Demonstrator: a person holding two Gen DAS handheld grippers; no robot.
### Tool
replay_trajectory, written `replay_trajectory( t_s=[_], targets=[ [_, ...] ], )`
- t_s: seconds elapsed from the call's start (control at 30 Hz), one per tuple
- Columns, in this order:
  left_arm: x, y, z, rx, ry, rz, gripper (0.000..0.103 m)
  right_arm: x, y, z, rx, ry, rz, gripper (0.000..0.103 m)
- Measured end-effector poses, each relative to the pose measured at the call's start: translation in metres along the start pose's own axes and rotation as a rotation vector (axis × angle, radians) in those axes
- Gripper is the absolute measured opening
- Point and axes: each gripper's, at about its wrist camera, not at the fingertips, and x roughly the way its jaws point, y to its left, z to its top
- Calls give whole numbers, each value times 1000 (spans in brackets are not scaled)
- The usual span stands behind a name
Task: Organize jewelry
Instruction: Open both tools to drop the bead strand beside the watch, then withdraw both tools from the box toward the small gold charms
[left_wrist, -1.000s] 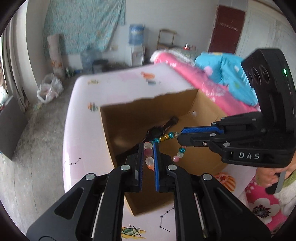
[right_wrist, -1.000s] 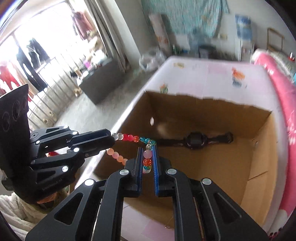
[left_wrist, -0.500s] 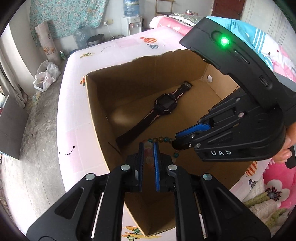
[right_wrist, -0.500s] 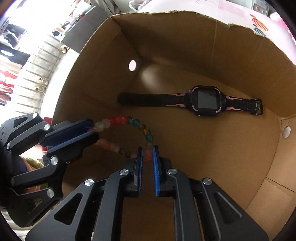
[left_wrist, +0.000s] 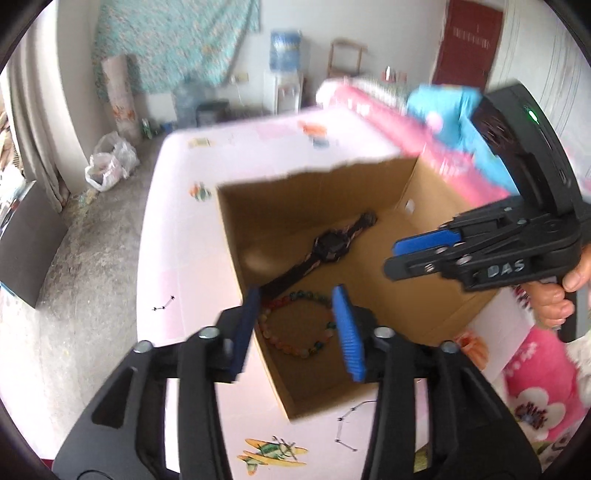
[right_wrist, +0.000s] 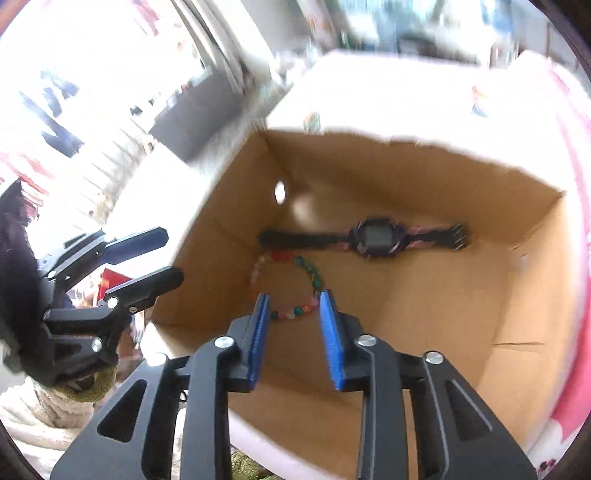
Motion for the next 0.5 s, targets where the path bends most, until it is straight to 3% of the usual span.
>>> replay_trajectory(
  t_s=[0.03,0.1,0.2,0.33,0.5],
  targets=[
    [-15,-1,-5,-11,-47,-14,53,-14,2,-5,-14,-42,-5,34],
    [-41,-4,-20,-25,-126,-86,71,-44,8,-23,-54,-127,-6,40],
    [-58,-12,-43,-38,-163,-151,84,-76,17,-66,-81,-243,14,54],
    [-47,-34,-81,-42,-131,-129,88,-92,6,-121,3,-299,16,69],
    [14,-50,-118,-104,33,-27,89,-64,-15,-184,142,-249,-238,80]
  ],
)
